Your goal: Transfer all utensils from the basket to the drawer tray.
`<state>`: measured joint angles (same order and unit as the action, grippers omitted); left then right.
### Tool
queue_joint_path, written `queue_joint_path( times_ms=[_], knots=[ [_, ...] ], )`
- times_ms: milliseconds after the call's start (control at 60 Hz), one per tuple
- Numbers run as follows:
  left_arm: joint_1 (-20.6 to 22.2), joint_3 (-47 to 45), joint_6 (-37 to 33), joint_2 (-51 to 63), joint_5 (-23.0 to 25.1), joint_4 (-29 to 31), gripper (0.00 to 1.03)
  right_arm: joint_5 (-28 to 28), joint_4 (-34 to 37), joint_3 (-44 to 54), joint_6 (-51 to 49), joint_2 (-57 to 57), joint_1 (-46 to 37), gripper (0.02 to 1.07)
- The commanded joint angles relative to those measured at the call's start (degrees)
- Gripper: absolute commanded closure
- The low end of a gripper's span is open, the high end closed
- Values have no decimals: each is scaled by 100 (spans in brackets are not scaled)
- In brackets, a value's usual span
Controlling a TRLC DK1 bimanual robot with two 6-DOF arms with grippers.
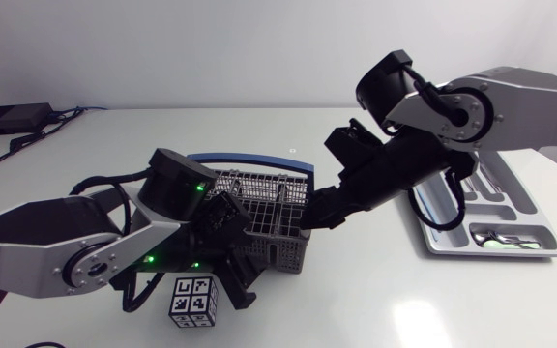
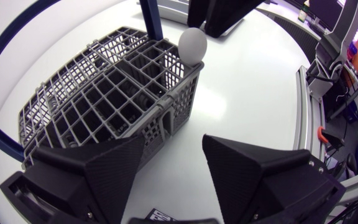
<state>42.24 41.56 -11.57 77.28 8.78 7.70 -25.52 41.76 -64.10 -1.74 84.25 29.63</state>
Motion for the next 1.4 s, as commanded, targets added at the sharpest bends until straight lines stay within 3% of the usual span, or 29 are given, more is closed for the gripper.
queue_joint_path(
  times_ms=[0, 83, 333, 583, 900, 1383],
  knots=[
    [-75, -122, 76, -46, 54, -102, 38, -50, -98, -42, 350, 145, 96, 48],
    [-84, -131, 67, -46, 63, -111, 38, -50, -133, -33, 393, 180, 78, 49],
    [-49, -122, 103, -28, 107, -261, 38, -94, -335, 55, 429, 329, -10, 79],
    [-5, -131, 120, -99, 124, -243, 38, -76, -344, 117, 437, 399, -71, 100],
    [171, -245, 111, -415, 151, -199, 36, -199, -256, 152, 376, 136, -97, 101],
    [171, -263, 94, -485, 151, -138, 36, -533, 1071, -894, 306, -435, -159, 101]
  ],
)
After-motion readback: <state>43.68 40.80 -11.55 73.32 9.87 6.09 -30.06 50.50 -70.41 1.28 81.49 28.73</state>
